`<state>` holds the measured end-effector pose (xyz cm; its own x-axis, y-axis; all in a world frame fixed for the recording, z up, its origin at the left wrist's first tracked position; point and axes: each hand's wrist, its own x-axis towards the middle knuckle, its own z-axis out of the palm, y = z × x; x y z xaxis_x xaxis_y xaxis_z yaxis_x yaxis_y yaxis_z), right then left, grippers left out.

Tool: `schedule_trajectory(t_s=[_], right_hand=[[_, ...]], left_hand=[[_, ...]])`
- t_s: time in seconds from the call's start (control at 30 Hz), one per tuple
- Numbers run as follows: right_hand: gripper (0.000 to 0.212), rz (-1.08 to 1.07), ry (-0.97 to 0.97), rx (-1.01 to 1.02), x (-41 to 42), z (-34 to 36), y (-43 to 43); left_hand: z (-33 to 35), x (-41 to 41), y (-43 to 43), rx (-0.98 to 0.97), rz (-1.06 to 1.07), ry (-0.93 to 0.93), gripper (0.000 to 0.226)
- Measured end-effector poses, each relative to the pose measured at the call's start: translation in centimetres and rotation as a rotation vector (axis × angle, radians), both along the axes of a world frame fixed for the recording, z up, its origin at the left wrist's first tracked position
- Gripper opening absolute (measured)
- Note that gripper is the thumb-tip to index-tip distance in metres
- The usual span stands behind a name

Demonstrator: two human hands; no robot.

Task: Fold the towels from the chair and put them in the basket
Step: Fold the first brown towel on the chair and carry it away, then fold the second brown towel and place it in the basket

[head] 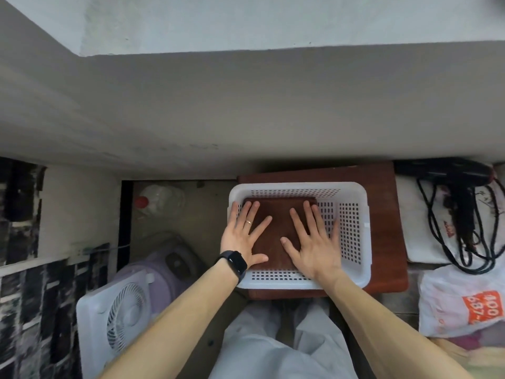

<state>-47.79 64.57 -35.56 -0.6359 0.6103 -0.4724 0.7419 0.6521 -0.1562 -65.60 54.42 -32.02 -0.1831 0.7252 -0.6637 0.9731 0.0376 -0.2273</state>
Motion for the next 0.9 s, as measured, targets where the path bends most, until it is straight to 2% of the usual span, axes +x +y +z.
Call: schedule_trajectory(t_s=[0.37,0.57,0.63,0.77,0.9], right_hand=[[0.072,0.006,-0.003,0.051,-0.4,-1.9,0.0],[0.073,0.041,-0.104,0.008,-0.9,0.7,0.1],[0.074,0.060,-0.096,-0.017,-1.0,2.2,0.2],[0.066,0.160,0.026,-0.020,0.1,6.0,-0.4],[0.046,0.369,0.172,-0.070,1.7,10.4,-2.9]], left_hand=[[-2.1,0.4,0.3,-0.011,-0.022,0.063,0.094],[0.1,-0.2,-0.3,0.073,0.050,-0.063,0.092],[1.5,0.4,-1.0,0.135,0.217,-0.177,0.087],[5.4,3.4,-3.0,0.397,0.694,-0.399,0.050],[9.5,7.5,-7.3,0.630,1.127,-0.469,0.037]])
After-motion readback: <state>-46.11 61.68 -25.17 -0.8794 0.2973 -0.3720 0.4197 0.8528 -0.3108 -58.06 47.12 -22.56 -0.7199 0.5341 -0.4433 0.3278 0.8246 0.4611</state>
